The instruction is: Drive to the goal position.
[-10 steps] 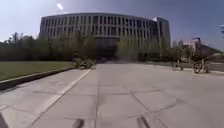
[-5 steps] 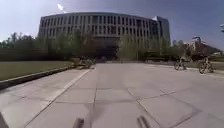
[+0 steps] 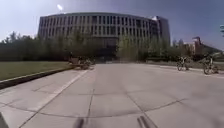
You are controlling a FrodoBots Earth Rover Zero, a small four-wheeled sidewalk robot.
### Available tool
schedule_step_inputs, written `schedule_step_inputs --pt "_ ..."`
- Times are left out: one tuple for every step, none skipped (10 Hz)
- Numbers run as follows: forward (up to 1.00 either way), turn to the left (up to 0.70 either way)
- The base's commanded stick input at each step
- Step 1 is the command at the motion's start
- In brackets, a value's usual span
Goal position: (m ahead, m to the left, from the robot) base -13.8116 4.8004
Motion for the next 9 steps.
schedule_step_inputs --pt "0.7 0.0" --pt "0.7 0.0" --pt "0.7 0.0" --pt "0.7 0.0" --pt "0.7 0.0" --pt "0.7 0.0" --pt "0.7 0.0" --pt "0.7 0.0" --pt "0.7 0.0"
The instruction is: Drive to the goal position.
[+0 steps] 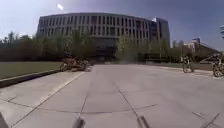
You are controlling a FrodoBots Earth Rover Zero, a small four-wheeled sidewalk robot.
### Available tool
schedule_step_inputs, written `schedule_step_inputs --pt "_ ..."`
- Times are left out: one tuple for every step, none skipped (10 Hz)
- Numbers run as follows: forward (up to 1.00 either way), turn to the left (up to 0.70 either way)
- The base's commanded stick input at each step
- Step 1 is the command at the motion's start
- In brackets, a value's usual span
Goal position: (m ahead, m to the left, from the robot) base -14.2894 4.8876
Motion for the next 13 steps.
schedule_step_inputs --pt "0.7 0.0" --pt "0.7 0.0" --pt "0.7 0.0" --pt "0.7 0.0" --pt "0.7 0.0" --pt "0.7 0.0" --pt "0.7 0.0" --pt "0.7 0.0" --pt "0.7 0.0" --pt "0.7 0.0" --pt "0.7 0.0" --pt "0.7 0.0" --pt "0.7 0.0"
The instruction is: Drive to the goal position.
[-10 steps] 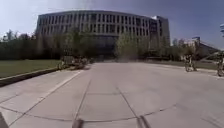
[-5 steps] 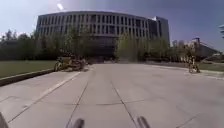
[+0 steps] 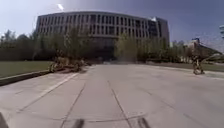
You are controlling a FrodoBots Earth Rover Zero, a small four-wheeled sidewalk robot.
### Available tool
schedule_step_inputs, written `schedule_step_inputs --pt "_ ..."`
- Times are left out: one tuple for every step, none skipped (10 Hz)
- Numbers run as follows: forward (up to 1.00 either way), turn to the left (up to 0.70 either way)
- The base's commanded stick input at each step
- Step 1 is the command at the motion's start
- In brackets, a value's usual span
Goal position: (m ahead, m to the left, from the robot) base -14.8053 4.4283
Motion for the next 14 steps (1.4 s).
schedule_step_inputs --pt "0.7 0.02" --pt "0.7 0.11" --pt "0.7 0.23" --pt "0.7 0.35" --pt "0.7 0.35" --pt "0.7 0.3" --pt "0.7 0.09" --pt "0.7 0.05" --pt "0.7 0.02" --pt "0.7 0.02" --pt "0.7 0.01" --pt "0.7 0.0" --pt "0.7 0.0" --pt "0.7 0.0"
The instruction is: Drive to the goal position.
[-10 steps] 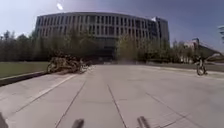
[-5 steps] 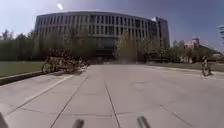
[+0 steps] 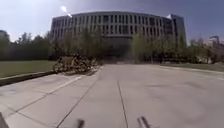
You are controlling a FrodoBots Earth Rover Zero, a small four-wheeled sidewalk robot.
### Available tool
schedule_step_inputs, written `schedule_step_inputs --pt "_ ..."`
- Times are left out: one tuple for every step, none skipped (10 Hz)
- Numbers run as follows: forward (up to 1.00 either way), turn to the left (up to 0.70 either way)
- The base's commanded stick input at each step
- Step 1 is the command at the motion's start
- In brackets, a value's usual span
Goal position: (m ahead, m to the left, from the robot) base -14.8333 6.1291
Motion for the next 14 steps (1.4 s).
schedule_step_inputs --pt "0.7 0.0" --pt "0.7 0.0" --pt "0.7 0.0" --pt "0.7 0.0" --pt "0.7 0.0" --pt "0.7 0.0" --pt "0.7 0.0" --pt "0.7 0.0" --pt "0.7 0.0" --pt "0.7 0.0" --pt "0.7 0.0" --pt "0.7 0.0" --pt "0.7 0.0" --pt "0.7 0.0"
